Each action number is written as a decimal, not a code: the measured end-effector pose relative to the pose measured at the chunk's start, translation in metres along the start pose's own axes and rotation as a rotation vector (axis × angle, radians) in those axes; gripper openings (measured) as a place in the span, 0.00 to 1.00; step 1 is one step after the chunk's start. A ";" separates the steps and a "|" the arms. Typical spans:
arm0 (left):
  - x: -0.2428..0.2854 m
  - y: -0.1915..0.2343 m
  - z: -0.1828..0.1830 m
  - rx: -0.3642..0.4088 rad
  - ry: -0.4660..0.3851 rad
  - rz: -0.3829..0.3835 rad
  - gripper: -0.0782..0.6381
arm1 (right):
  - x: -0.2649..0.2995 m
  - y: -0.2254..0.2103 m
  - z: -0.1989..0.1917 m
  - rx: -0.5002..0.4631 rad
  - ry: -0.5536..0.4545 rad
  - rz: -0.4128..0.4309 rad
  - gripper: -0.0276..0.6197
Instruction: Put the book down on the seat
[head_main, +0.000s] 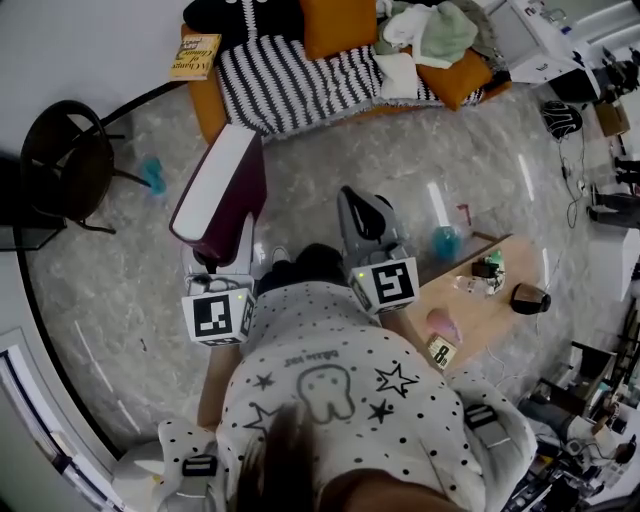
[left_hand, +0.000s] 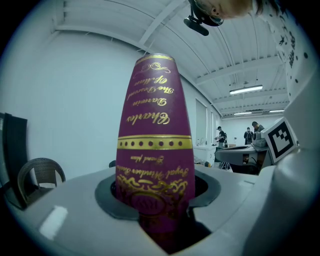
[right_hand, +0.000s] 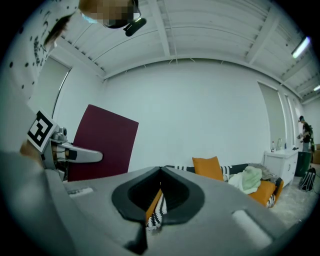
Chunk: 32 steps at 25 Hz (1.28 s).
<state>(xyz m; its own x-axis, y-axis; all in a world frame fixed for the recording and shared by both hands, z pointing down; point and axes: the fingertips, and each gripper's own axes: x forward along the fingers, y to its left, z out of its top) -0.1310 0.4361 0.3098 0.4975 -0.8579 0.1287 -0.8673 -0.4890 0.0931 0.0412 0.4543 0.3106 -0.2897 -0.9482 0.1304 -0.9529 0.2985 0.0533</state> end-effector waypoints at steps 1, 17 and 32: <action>0.002 0.003 -0.001 -0.002 0.004 0.003 0.43 | 0.003 0.001 0.000 -0.004 0.002 0.006 0.04; 0.071 0.015 0.003 -0.038 0.032 0.050 0.43 | 0.065 -0.044 0.003 -0.006 0.028 0.057 0.04; 0.160 0.014 0.010 -0.046 0.016 0.132 0.43 | 0.132 -0.123 0.005 -0.019 0.034 0.102 0.04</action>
<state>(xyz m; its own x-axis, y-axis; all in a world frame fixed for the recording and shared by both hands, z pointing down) -0.0633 0.2905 0.3217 0.3797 -0.9115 0.1581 -0.9237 -0.3640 0.1195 0.1199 0.2917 0.3162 -0.3820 -0.9085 0.1696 -0.9165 0.3960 0.0571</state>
